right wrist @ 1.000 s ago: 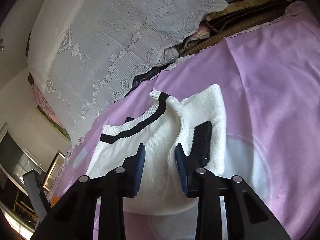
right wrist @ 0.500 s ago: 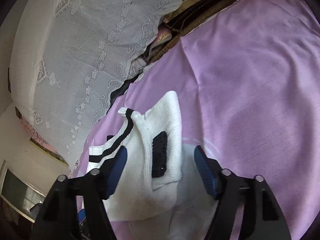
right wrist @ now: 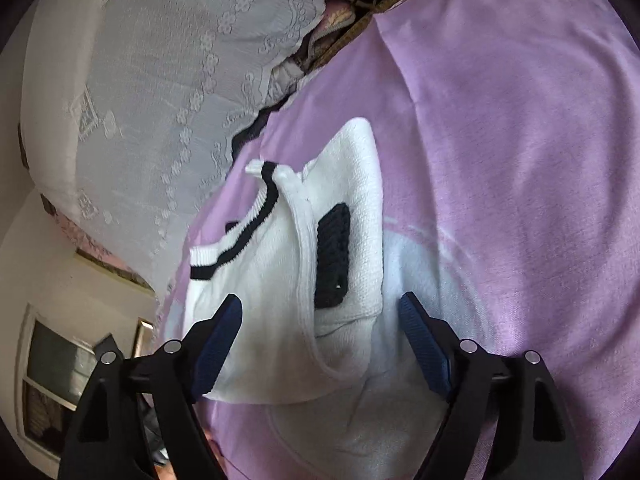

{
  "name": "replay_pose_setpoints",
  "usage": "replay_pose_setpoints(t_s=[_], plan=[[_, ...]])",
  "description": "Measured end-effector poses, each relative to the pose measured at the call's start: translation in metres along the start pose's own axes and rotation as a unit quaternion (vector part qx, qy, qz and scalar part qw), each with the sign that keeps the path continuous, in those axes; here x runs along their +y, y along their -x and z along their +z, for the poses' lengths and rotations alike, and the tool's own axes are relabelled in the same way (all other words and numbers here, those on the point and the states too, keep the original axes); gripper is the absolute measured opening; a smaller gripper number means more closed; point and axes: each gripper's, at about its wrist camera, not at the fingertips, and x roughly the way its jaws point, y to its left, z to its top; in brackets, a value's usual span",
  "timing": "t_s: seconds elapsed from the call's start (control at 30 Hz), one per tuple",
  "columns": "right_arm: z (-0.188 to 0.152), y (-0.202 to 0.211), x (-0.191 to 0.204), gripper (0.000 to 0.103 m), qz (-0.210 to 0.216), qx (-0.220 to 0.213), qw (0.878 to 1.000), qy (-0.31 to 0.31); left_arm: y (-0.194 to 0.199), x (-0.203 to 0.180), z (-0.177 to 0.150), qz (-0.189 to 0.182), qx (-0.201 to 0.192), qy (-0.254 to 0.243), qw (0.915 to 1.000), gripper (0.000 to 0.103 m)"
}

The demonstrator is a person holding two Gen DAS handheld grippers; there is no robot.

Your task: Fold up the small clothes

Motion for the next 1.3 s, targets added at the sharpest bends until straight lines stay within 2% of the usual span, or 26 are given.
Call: replay_pose_setpoints(t_s=[0.1,0.23,0.33,0.43,0.57,0.67,0.8,0.87,0.9,0.93,0.97,1.0,1.03,1.07,1.13,1.23,1.3], plan=[[0.003,-0.009,0.01,0.1,-0.007,0.034,0.999,0.011,0.0,-0.006,-0.003,0.014,-0.007,-0.014,0.9998,0.099],[0.015,-0.019,0.011,0.1,-0.021,0.04,0.999,-0.014,0.0,-0.003,-0.005,0.004,-0.005,-0.006,1.0,0.099],[0.03,-0.03,0.016,0.1,-0.034,0.048,0.998,0.008,-0.001,-0.003,-0.004,0.002,-0.005,-0.004,1.0,0.099],[0.038,-0.034,0.016,0.1,-0.029,0.047,0.998,0.032,-0.001,-0.003,-0.004,0.002,-0.005,-0.004,1.0,0.099],[0.022,-0.02,0.016,0.1,-0.009,-0.014,0.996,0.086,-0.002,-0.003,-0.003,0.003,-0.006,-0.004,1.0,0.099],[0.02,-0.024,0.022,0.1,-0.031,-0.007,0.995,0.096,-0.002,-0.002,-0.003,0.003,-0.006,-0.004,1.0,0.099],[0.022,-0.031,0.03,0.1,-0.014,0.006,0.995,0.1,-0.002,-0.002,-0.003,0.003,-0.007,-0.004,1.0,0.099],[0.023,-0.031,0.03,0.099,-0.003,-0.004,0.997,0.083,-0.003,-0.002,-0.003,0.003,-0.007,-0.003,1.0,0.099],[0.024,-0.032,0.029,0.097,0.002,-0.007,0.997,0.078,-0.003,-0.002,-0.003,0.003,-0.007,-0.003,1.0,0.099],[0.025,-0.031,0.028,0.085,0.001,-0.011,0.997,0.074,-0.003,-0.002,-0.003,0.003,-0.007,-0.003,1.0,0.099],[0.025,-0.029,0.025,0.069,-0.002,-0.017,0.998,0.067,-0.003,-0.002,-0.003,0.003,-0.007,-0.003,1.0,0.099],[0.025,-0.028,0.02,0.06,-0.004,-0.024,0.998,0.053,-0.003,-0.002,-0.003,0.003,-0.007,-0.003,1.0,0.099],[0.027,-0.027,0.014,0.044,-0.005,-0.029,0.999,0.034,-0.003,-0.001,-0.003,0.002,-0.007,-0.002,1.0,0.099],[0.028,-0.027,0.006,0.04,0.002,-0.029,1.0,0.012,-0.003,-0.001,-0.003,0.002,-0.008,-0.001,1.0,0.099],[0.03,-0.027,-0.002,0.041,0.032,-0.025,0.999,-0.011,-0.003,0.0,-0.002,0.0,-0.008,0.0,1.0,0.099],[0.028,-0.029,0.004,0.05,0.038,-0.02,0.999,0.011,0.002,0.003,-0.001,-0.013,-0.016,0.009,0.9997,0.099],[0.025,-0.029,0.012,0.052,0.041,-0.015,0.999,0.027,0.01,0.01,0.001,-0.031,-0.036,0.025,0.9986,0.099]])
